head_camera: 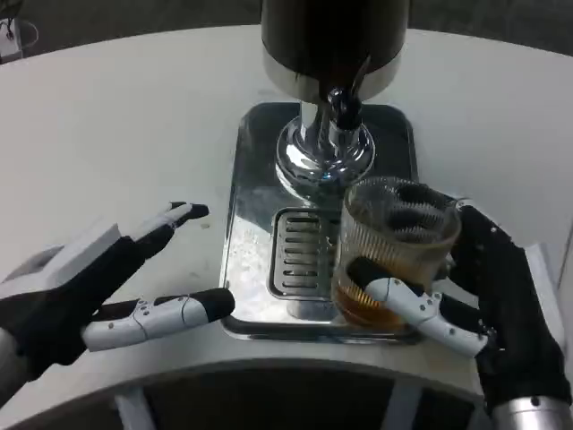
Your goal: Grasp the cup under the faucet to collect the drink, then remove the cup.
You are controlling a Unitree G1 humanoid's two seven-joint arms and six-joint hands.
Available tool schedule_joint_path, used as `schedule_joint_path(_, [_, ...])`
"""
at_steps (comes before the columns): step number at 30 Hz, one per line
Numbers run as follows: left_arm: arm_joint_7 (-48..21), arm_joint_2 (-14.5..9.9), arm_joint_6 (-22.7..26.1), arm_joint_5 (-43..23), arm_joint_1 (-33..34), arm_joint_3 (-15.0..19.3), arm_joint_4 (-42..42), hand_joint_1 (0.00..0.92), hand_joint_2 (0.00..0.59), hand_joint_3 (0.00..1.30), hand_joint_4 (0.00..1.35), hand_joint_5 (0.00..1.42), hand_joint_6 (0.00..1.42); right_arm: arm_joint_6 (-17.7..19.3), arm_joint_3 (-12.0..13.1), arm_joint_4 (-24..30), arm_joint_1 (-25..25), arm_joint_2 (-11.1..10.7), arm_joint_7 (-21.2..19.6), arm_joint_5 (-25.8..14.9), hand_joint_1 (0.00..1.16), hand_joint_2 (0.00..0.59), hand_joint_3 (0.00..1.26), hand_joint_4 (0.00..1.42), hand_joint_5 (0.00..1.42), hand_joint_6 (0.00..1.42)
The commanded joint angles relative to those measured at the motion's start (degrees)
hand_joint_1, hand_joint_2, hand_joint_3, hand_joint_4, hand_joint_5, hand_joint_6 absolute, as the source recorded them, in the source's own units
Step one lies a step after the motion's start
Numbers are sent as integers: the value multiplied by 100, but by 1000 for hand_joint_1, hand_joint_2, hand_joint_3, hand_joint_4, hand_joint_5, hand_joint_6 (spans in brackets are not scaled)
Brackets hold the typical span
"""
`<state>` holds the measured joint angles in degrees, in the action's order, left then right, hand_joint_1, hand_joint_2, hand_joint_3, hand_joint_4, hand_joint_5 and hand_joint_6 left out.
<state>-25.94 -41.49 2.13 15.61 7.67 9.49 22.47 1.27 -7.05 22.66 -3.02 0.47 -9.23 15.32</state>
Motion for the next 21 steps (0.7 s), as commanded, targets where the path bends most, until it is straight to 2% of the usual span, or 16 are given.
schedule_joint_path(1, [19, -16, -70, 151, 44, -93, 260, 0, 65, 84, 0, 63, 178, 293, 54, 600, 268, -140, 239, -165, 881, 217, 917, 1129, 1338, 1424])
schedule_joint_path(10, [-242, -23, 61, 300, -128, -329, 1197, 0, 70, 61, 0, 22, 128, 139, 214, 1589, 833, -325, 736, -547, 881, 214, 922, 1141, 1342, 1424])
schedule_joint_path(16, [-282, 69, 97, 372, -429, -372, 1784, 0, 70, 43, 0, 6, 122, 129, 361, 2058, 1131, -590, 1140, -759, 881, 214, 922, 1142, 1342, 1424])
schedule_joint_path(21, [-336, 112, 36, 522, -730, -478, 2185, 0, 70, 31, 0, 0, 100, 172, 612, 2298, 1329, -888, 1493, -1003, 881, 216, 928, 1142, 1342, 1424])
